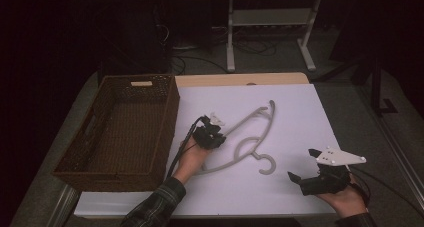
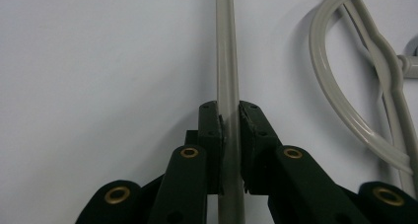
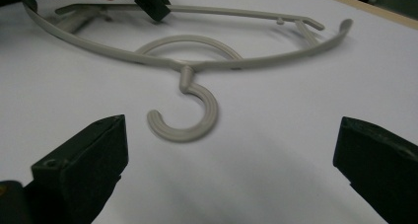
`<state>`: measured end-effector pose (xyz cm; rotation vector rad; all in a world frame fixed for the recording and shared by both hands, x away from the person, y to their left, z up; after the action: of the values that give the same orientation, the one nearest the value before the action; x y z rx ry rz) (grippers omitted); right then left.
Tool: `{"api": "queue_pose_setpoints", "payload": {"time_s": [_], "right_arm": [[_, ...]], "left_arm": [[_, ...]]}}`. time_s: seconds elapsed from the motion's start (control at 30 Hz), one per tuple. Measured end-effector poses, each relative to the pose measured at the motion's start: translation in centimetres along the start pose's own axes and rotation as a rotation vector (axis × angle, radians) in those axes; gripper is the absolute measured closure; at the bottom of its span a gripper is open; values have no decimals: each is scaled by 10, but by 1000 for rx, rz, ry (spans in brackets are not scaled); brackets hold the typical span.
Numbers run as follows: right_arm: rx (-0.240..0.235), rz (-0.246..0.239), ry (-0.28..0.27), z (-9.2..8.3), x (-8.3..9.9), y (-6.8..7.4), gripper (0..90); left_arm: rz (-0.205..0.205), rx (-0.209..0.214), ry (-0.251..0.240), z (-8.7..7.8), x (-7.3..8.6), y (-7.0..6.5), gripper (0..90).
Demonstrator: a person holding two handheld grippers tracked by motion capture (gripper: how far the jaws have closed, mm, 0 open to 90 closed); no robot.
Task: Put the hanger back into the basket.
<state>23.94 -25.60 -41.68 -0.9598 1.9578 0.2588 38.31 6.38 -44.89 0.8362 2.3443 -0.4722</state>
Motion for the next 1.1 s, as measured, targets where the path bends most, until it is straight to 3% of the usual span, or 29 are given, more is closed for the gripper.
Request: {"api": "queue_pose_setpoints", "payload": {"time_s": [0.27,0.5,0.63,0.73,0.9,1.03,1.1], "right_arm": [[-7,0,1,1,0,0,0],[-6,0,2,1,0,0,0],[-6,-2,1,1,0,0,0],[-2,-1,1,0,1,0,0],[0,-1,3,-1,1,0,0],[1,-3,4,-1,1,1,0],[2,-2,4,-1,1,0,0]], "left_arm": [[19,40,1,13,-7,-17,810],[16,63,-16,13,-7,-15,785],[23,77,-52,2,-10,-16,670],[43,119,-70,-11,-6,-18,599],[83,170,-102,-31,3,-29,586],[99,245,-92,-39,13,-37,608],[112,261,-82,-40,18,-41,621]]}}
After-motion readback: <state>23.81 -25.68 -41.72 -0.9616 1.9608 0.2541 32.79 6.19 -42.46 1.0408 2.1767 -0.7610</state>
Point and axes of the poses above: each handheld gripper's, and its own axes: z roughly forward along the jaws, x roughly out of its underside, y roughly to its left, the point moved 1 cm from there along z, roughly forward along the jaws, and after that the axes turned 11 degrees about -z, right-handed, at the moved point
